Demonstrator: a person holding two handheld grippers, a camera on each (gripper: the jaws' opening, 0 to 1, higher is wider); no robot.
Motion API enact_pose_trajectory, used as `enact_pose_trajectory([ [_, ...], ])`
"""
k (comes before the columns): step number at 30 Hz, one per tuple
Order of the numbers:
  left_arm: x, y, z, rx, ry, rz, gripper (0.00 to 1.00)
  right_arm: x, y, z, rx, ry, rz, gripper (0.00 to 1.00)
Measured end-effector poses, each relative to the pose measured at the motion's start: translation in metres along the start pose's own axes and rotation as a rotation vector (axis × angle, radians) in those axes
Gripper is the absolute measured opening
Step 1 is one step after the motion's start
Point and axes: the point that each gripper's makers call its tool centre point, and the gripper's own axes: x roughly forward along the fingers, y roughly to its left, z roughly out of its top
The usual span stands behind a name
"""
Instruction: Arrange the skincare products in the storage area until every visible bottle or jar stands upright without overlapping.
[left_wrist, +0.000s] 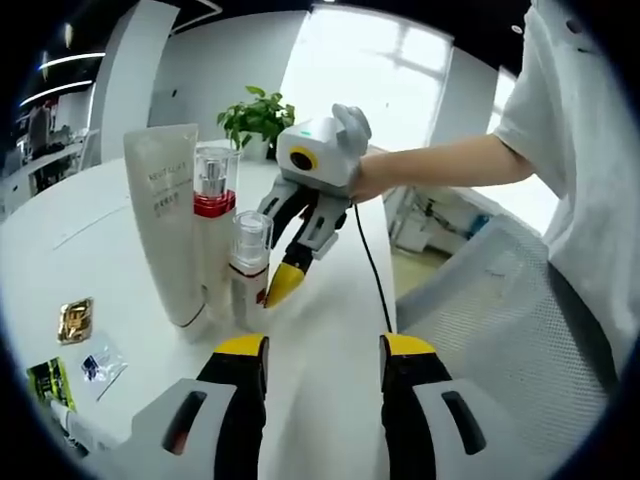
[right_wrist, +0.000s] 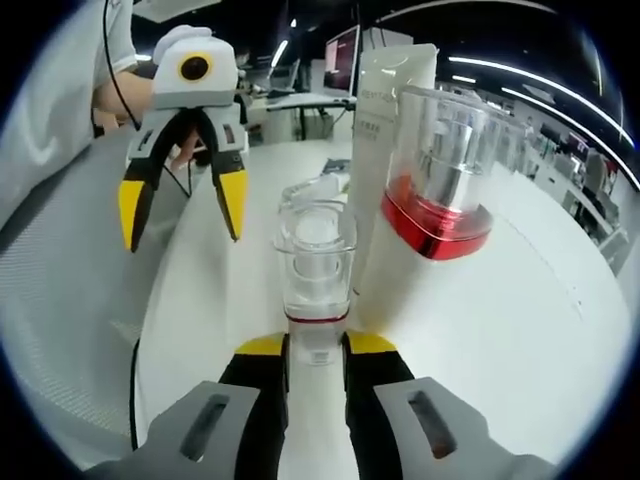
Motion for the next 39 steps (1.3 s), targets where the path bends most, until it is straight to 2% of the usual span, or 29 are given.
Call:
enact_pose_trajectory([
  [7,-0.008,0.000,0.000,-0.003,-0.002,0.022,0.38,-0.007,-0.001,-0.009,0.038,0.026,-0.029,0.28],
  [13,-0.019,0.010,-0.006,-0.023,0.013,0.108,0.44,-0.019,0.001,-0.006,0.079,0.022,-0.085,0.33],
  [18,-0.032,0.018,-0.010,-0.056,0.006,0.165,0.51,-0.026,0.006,-0.007,0.097,0.030,-0.123,0.42],
  [20,-0.037,0.023,-0.015,-0.069,0.018,0.217,0.51,-0.032,0.008,-0.005,0.095,0.033,-0.151,0.42],
  [22,-0.041,0.025,-0.018,-0.085,0.027,0.241,0.52,-0.037,0.012,-0.001,0.100,0.024,-0.166,0.43],
  [26,-0.054,0.030,-0.020,-0.126,0.007,0.298,0.60,-0.045,0.017,0.007,0.112,0.000,-0.205,0.48],
  [30,-0.066,0.032,-0.026,-0.234,0.012,0.336,0.70,-0.051,0.029,0.016,0.123,-0.012,-0.219,0.53],
  [34,-0.079,0.032,-0.033,-0.238,0.026,0.371,0.74,-0.057,0.037,0.027,0.157,-0.048,-0.242,0.58],
  [39,-0.096,0.027,-0.036,-0.265,0.005,0.412,0.76,-0.064,0.046,0.040,0.188,-0.096,-0.266,0.65],
])
